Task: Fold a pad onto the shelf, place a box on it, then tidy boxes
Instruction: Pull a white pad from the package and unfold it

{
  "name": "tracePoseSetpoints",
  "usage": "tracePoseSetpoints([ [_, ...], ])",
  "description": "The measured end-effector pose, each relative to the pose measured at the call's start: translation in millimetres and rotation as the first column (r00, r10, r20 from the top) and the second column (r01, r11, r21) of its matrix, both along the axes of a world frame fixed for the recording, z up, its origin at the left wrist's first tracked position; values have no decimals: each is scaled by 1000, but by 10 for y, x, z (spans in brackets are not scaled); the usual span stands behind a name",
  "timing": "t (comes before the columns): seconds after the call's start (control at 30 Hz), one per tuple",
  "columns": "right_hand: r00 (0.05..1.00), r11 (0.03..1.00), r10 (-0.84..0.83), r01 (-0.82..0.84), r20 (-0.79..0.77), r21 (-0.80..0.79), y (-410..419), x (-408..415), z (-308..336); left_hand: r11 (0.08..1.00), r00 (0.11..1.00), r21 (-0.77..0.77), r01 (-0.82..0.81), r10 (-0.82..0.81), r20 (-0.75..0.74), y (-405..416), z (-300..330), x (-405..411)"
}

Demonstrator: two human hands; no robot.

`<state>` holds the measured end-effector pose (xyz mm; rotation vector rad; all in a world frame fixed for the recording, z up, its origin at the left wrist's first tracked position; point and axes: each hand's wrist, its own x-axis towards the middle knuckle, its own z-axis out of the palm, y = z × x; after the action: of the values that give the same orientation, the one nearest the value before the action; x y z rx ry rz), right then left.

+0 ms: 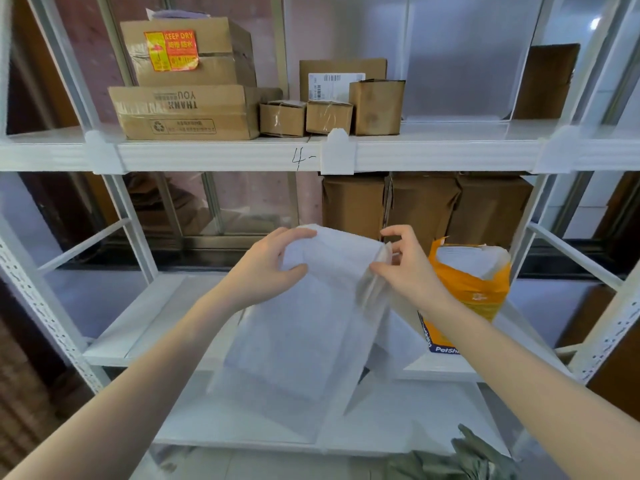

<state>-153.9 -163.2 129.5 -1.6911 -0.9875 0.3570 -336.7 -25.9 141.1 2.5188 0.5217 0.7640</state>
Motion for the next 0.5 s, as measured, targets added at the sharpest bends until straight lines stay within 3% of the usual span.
tracePoseSetpoints([
  [0.23,990,981,106,-120,95,152,-31,133,213,976,945,84,-202,216,-244,4,-54,39],
  [0.33,963,971,201,-220,180,96,-53,92,303,980,964,5,-198,196,-182,-4,-40,97],
  [0.5,904,928,368,-373,217,-15,-91,4,407,1000,999,9,11,-10,-46,-68,53,213],
])
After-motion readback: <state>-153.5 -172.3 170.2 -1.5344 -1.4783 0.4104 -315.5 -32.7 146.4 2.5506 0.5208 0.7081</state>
